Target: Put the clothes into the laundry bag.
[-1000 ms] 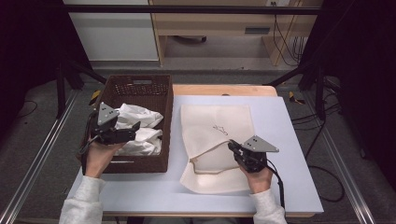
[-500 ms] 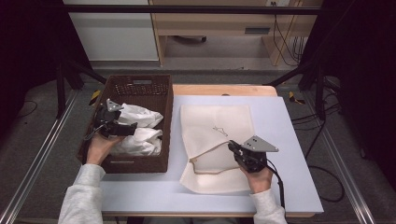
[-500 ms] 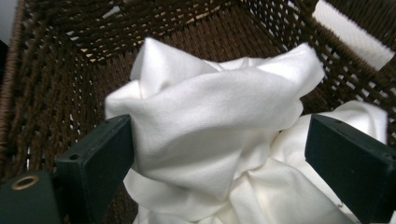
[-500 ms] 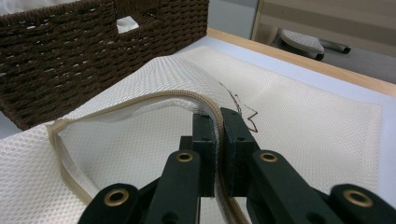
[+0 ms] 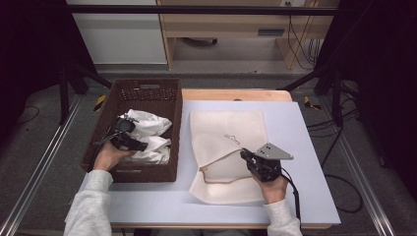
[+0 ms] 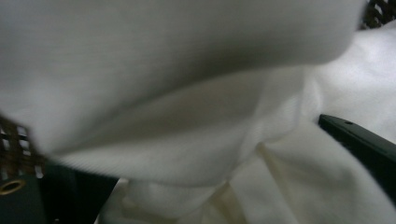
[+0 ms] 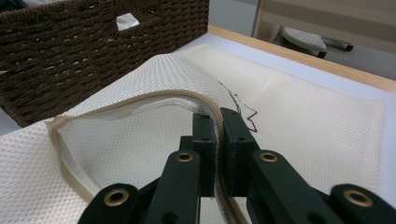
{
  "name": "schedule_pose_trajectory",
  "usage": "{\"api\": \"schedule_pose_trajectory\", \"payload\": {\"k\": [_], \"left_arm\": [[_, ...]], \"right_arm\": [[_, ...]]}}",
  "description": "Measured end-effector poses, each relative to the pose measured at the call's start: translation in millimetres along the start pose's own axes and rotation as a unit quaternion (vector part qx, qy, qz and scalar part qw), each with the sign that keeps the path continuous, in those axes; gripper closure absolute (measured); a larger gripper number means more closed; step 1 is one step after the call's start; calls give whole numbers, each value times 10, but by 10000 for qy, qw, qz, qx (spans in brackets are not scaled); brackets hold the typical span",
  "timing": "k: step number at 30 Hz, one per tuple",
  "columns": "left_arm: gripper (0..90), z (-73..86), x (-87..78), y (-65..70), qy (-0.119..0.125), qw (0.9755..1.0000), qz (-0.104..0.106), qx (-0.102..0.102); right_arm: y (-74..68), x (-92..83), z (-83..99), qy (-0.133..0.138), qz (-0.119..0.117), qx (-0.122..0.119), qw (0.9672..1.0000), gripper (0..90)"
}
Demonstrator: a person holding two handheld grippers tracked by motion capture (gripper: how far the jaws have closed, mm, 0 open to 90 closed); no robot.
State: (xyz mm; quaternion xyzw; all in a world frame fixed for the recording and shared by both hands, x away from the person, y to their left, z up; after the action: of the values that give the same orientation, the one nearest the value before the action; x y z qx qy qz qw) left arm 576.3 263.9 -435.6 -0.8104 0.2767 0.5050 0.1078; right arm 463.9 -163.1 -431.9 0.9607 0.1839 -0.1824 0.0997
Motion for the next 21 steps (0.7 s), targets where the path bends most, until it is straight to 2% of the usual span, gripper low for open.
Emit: {"api": "schedule_pose_trajectory", "payload": {"k": [3, 5, 8, 9, 10, 11, 12, 13, 14, 15, 16, 17, 21], "left_arm": [[22, 3, 55, 6, -150, 9999, 25, -20], [31, 16, 118, 14, -430, 9991, 22, 14], [58, 18, 134, 17, -537, 9985, 51, 11], [157, 20, 135, 26, -578, 9981, 201, 24], [216, 20, 135, 26, -578, 9981, 201, 24], [272, 14, 131, 36, -625, 9975, 318, 22], [316, 14, 131, 36, -625, 9975, 318, 22], [316, 12, 131, 40, -636, 9973, 358, 27], [401, 9, 129, 44, -626, 9973, 393, 8], [401, 6, 118, 43, -665, 9969, 406, 57], [487, 2, 114, 53, -654, 9971, 391, 71], [487, 0, 108, 61, -658, 9971, 371, 88], [612, -7, 77, 91, -536, 9981, 236, 178]], "right_arm": [[9, 3, 1, 6, 1, 5, 10000, 853], [14, 12, 6, -14, -21, 5, 10000, 852], [6, 18, 12, -33, -24, -17, 10000, 852], [1, 26, 15, -50, -33, -40, 10000, 852], [1, 26, 15, -50, -33, -40, 10000, 852], [-2, 33, 18, -72, -33, -35, 10000, 852], [-2, 33, 18, -72, -33, -35, 10000, 852], [-1, 36, 19, -82, -31, -32, 10000, 851], [6, 39, 21, -103, -30, -13, 9999, 852], [6, 39, 21, -103, -30, -13, 9999, 852], [15, 42, 25, -101, -34, -20, 9999, 852], [15, 42, 25, -101, -34, -20, 9999, 852], [27, 42, 31, -120, -32, 3, 9999, 853]]}}
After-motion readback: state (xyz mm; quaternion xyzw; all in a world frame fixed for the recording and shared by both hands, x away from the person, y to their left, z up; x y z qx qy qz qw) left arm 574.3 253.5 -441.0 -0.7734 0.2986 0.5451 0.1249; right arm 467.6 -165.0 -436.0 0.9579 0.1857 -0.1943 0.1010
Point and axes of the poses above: each handheld gripper's, and its own axes: x roughly forward along the jaws, z roughly out of its underside, y roughly to its right, the point moved 2 cm from there along x, roughly forward along the jaws, and after that the axes turned 13 degrees about z, right-handed, at the moved point
